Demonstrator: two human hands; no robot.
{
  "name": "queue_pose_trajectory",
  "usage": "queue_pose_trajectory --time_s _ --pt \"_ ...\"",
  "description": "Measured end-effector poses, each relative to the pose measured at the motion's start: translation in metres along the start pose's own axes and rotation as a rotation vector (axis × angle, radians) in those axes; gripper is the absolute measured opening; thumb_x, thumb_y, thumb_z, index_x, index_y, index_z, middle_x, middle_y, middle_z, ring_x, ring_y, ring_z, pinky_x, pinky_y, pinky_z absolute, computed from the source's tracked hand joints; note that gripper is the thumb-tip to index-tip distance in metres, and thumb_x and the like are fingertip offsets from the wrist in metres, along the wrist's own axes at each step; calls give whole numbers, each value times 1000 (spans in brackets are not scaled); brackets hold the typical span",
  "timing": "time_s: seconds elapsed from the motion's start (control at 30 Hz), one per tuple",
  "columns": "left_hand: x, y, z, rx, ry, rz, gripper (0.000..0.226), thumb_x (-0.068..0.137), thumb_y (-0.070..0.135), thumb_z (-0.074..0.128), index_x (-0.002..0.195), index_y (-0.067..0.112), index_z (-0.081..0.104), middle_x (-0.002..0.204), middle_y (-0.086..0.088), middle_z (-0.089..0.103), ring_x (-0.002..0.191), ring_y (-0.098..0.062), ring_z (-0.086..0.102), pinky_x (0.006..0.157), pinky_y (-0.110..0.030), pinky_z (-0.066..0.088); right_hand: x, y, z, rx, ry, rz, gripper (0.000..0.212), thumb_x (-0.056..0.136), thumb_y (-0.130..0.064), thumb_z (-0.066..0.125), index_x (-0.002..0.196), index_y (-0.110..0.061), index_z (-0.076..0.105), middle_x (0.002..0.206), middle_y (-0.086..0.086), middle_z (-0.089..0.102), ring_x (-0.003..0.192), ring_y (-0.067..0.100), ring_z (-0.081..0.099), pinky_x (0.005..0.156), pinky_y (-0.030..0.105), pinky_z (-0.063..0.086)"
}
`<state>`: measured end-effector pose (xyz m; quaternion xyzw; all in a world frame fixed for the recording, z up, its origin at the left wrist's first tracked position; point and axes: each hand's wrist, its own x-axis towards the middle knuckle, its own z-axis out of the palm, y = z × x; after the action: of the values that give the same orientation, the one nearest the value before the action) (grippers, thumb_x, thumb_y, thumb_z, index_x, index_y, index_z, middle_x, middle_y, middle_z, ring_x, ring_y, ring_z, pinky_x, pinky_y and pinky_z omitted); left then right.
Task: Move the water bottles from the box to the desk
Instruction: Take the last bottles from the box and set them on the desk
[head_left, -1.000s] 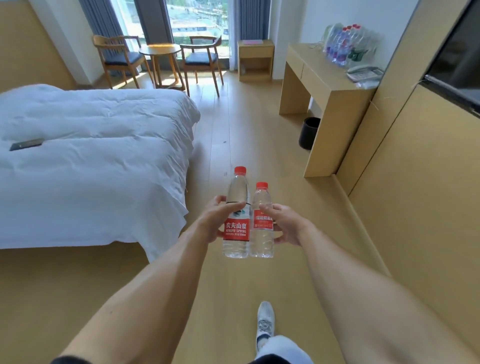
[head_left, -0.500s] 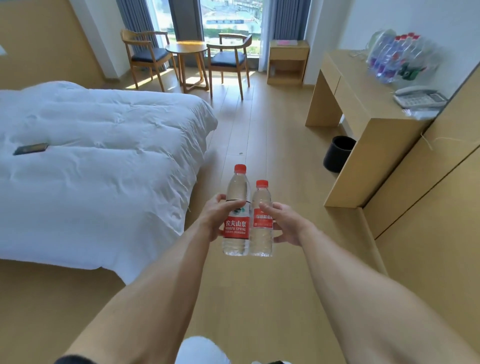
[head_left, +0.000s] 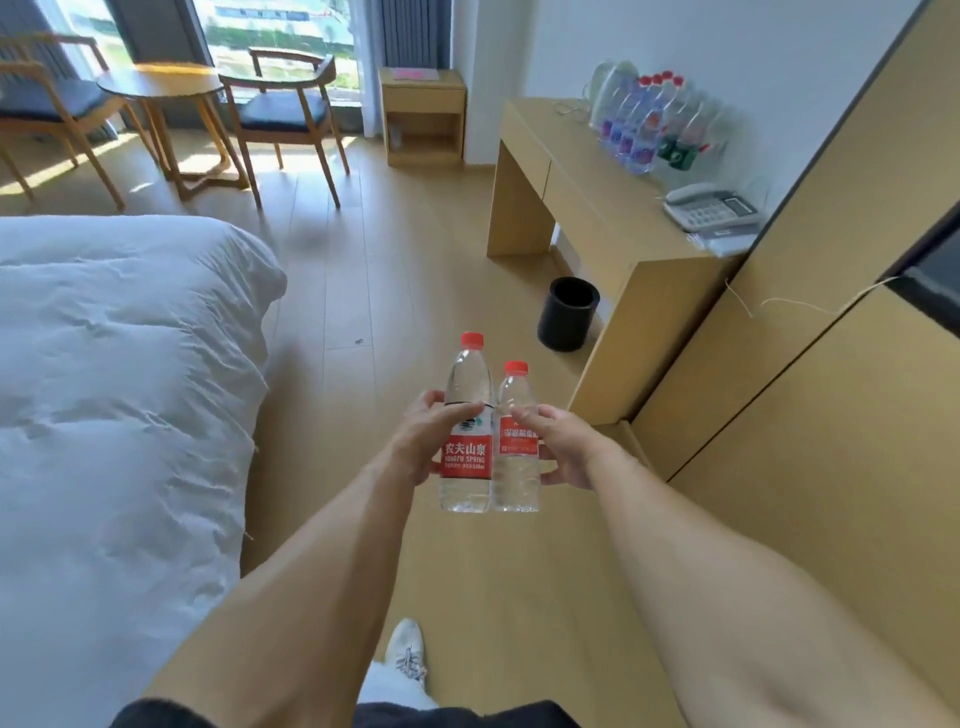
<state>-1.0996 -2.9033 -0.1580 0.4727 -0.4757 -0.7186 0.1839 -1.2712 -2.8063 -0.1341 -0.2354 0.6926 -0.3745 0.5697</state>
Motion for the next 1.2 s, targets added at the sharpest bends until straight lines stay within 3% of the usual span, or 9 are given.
queue_pose_trajectory --time_s 0.17,0.43,0.6,0.7,1.0,1.2 --pt "80 70 -20 58 -74 21 54 83 33 80 125 17 51 105 -11 73 82 -23 73 70 -43 58 58 -66 -5 80 85 -20 47 89 -51 67 125 -24 56 116 7 70 107 26 67 78 47 54" --pt "180 137 -45 101 -103 16 55 83 33 80 128 18 52 104 -11 73 82 -23 73 70 -43 57 150 -137 -8 149 124 -22 40 91 -48 67 121 -25 56 117 8 70 106 25 66 77 45 53" --pt "248 178 -66 113 -44 16 51 85 30 78 127 17 52 106 -11 72 88 -25 73 75 -45 57 229 -182 -12 176 72 -16 34 90 -46 68 115 -25 59 116 8 70 108 27 66 96 57 50" --pt "293 213 -82 134 16 29 47 85 30 78 124 18 53 106 -11 72 93 -28 72 79 -47 57 283 -219 -14 190 17 -31 29 91 -44 68 111 -25 60 118 9 70 109 28 66 96 58 50" --pt "410 315 -126 102 231 59 52 84 32 79 127 19 54 108 -10 71 94 -27 72 82 -50 58 431 -346 -21 130 -189 -41 48 89 -48 69 127 -21 58 119 7 70 111 28 65 97 56 50" --pt "479 350 -140 106 226 36 52 84 33 79 126 18 53 108 -11 71 94 -29 72 78 -49 58 497 -390 -30 125 -223 -39 45 91 -47 68 126 -19 59 124 8 69 114 30 65 96 56 51"
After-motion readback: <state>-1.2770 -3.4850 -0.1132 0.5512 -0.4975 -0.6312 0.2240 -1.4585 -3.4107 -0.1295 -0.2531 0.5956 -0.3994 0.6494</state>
